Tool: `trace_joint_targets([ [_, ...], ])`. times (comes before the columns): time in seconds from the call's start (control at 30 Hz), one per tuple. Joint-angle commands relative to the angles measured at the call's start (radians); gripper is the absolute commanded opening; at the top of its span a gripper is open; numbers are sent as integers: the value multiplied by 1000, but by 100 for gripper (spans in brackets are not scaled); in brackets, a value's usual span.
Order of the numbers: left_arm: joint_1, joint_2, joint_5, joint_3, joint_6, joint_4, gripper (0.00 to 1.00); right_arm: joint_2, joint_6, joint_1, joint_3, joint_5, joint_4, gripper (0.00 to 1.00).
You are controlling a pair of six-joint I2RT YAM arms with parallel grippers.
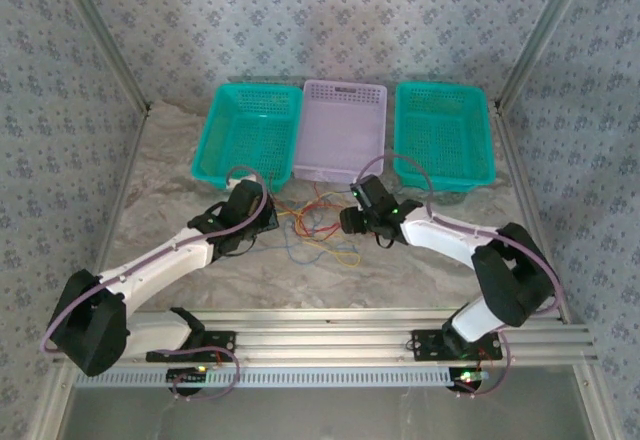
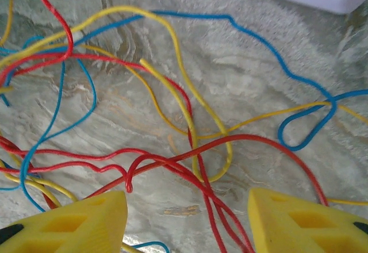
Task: Untangle the cables
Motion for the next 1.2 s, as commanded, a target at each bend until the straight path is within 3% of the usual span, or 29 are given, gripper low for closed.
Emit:
trace_joint_targets([
  [0.0, -7, -18, -5, -6, 19, 25, 0, 40, -18, 35, 22, 0, 52, 59],
  [0.2, -9, -18, 2, -6, 22, 33, 0, 127, -17, 65, 62, -3, 106, 58],
  [0.33, -10, -16, 3, -6, 18, 36, 0, 179, -4, 66, 110, 2, 71, 48],
  [0.53, -10, -29, -5, -13, 23, 19, 0, 129, 2, 64, 99, 68, 36, 1],
  [0.77, -7, -47, -78, 16, 41, -132, 0, -131, -17, 0, 17, 127, -79, 0],
  [1.17, 66, -31, -82, 24, 80, -244, 0, -515, -3, -292, 11, -95, -237, 0],
])
